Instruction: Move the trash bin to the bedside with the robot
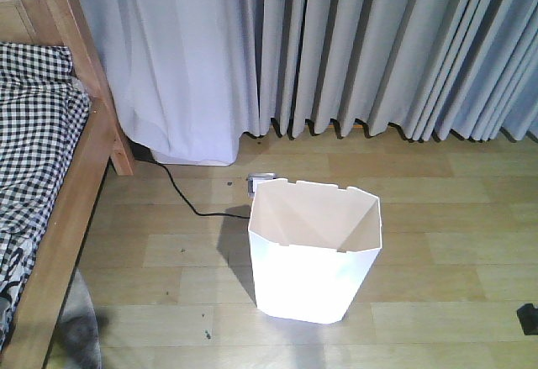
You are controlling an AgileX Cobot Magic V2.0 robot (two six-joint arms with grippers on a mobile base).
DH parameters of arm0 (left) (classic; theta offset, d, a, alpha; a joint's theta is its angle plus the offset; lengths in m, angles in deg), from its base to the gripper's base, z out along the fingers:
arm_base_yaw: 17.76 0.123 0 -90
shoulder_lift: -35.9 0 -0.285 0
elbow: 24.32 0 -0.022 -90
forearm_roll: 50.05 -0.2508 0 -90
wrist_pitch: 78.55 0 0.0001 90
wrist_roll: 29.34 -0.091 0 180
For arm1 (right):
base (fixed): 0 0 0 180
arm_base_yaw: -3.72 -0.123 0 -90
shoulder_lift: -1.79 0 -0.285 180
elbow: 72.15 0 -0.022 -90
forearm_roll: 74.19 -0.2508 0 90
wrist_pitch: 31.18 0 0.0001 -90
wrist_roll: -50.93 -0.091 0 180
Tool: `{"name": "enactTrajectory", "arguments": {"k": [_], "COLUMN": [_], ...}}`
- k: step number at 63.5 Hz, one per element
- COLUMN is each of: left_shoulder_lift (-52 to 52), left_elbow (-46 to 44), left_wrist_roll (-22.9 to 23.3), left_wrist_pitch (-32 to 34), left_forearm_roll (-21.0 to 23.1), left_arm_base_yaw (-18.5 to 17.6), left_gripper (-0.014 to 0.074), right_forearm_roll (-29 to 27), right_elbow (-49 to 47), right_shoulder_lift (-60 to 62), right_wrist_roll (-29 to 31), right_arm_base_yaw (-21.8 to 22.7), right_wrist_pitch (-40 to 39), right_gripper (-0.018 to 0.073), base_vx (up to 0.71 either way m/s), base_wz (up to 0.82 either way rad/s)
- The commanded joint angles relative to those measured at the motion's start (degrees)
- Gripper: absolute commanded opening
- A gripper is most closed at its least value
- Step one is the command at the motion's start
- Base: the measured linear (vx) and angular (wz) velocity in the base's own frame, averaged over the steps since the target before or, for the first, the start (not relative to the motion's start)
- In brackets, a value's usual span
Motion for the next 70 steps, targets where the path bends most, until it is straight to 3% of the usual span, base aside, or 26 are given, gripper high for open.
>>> {"name": "enactTrajectory", "arguments": {"k": [1,70], "left_shoulder_lift": [-0.8,-0.8], "left_elbow": [0.2,0.2], "left_wrist_roll": [0.2,0.2], "left_wrist_pitch": [3.8,3.8], "left_forearm_roll": [0.1,0.1], "left_arm_base_yaw": [-0.2,-0.2], "left_gripper": [-0.0006,-0.0006], "right_forearm_roll": [-0.3,-0.3], "right_elbow": [0.4,0.4], "right_shoulder_lift": [-0.4,0.7], "right_wrist_roll": [0.5,0.5], "right_arm_base_yaw": [-0.1,-0.1], "right_wrist_pitch": [-3.9,-4.2], "right_gripper": [-0.0009,-0.0009], "base_vx": [0.0,0.0], "base_wz": [0.0,0.0]}}
